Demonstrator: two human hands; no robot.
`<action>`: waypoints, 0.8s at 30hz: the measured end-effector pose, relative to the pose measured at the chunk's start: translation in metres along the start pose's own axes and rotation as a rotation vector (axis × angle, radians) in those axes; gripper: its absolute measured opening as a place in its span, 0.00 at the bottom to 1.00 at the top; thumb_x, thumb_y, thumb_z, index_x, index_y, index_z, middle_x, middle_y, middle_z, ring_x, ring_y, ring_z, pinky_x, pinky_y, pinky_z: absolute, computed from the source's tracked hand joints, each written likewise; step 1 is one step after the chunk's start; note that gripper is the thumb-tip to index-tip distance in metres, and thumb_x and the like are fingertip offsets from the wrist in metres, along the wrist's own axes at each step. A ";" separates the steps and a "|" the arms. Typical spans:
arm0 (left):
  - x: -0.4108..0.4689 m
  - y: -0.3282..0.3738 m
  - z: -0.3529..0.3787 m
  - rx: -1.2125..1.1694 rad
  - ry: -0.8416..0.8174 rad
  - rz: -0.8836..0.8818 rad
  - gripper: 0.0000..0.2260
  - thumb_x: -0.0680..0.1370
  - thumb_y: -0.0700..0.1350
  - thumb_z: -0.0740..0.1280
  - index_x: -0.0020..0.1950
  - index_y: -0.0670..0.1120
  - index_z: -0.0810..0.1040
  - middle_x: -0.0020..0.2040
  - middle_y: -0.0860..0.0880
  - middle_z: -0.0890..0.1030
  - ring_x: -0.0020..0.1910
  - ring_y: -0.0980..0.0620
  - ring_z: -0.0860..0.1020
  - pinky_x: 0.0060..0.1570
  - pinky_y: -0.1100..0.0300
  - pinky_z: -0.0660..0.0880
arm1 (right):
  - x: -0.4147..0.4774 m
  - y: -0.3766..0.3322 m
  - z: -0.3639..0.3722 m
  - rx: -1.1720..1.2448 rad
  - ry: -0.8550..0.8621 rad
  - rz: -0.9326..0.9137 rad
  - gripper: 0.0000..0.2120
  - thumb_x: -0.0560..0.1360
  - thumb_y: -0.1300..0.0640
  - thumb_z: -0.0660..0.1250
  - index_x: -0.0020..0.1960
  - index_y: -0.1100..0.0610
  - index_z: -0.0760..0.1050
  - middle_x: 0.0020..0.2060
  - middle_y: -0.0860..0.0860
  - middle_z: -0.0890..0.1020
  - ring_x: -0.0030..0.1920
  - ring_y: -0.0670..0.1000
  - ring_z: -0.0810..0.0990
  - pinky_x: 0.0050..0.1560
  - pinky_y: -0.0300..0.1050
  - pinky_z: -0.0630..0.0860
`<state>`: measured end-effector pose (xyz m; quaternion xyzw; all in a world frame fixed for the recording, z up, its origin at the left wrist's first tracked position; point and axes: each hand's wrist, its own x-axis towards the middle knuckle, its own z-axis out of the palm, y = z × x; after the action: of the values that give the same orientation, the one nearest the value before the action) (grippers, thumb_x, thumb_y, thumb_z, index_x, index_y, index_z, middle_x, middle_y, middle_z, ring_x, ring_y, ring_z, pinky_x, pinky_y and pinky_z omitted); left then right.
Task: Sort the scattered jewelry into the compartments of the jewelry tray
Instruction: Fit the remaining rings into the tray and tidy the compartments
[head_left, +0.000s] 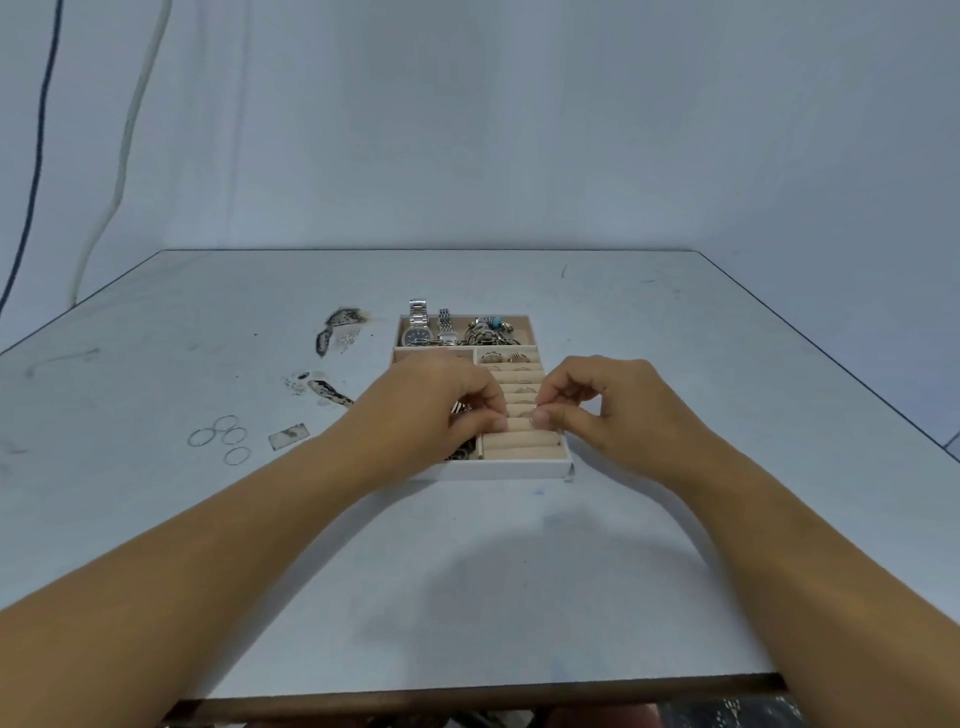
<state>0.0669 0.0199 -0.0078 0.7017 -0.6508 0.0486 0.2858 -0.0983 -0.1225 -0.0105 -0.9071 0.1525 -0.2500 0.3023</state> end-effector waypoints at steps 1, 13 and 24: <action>0.002 0.000 -0.001 0.007 -0.019 0.015 0.04 0.72 0.51 0.72 0.43 0.53 0.82 0.39 0.58 0.80 0.42 0.59 0.76 0.46 0.55 0.75 | 0.000 0.000 -0.001 0.001 -0.002 0.001 0.05 0.69 0.53 0.74 0.41 0.46 0.79 0.39 0.45 0.82 0.43 0.44 0.78 0.49 0.39 0.74; -0.027 -0.020 -0.017 0.054 -0.164 -0.094 0.32 0.72 0.70 0.58 0.72 0.56 0.65 0.71 0.61 0.64 0.69 0.62 0.64 0.66 0.62 0.65 | -0.001 -0.001 -0.002 -0.075 -0.049 -0.006 0.03 0.72 0.53 0.71 0.43 0.45 0.78 0.41 0.43 0.80 0.46 0.40 0.77 0.49 0.33 0.72; -0.042 -0.025 -0.006 0.005 -0.178 -0.154 0.37 0.70 0.74 0.53 0.75 0.58 0.56 0.75 0.60 0.56 0.73 0.62 0.56 0.69 0.60 0.60 | 0.002 -0.011 0.001 -0.240 -0.115 -0.108 0.03 0.73 0.58 0.70 0.45 0.51 0.82 0.36 0.35 0.76 0.46 0.42 0.73 0.46 0.27 0.67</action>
<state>0.0855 0.0590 -0.0297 0.7519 -0.6176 -0.0343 0.2280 -0.0950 -0.1143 -0.0041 -0.9565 0.1147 -0.1934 0.1858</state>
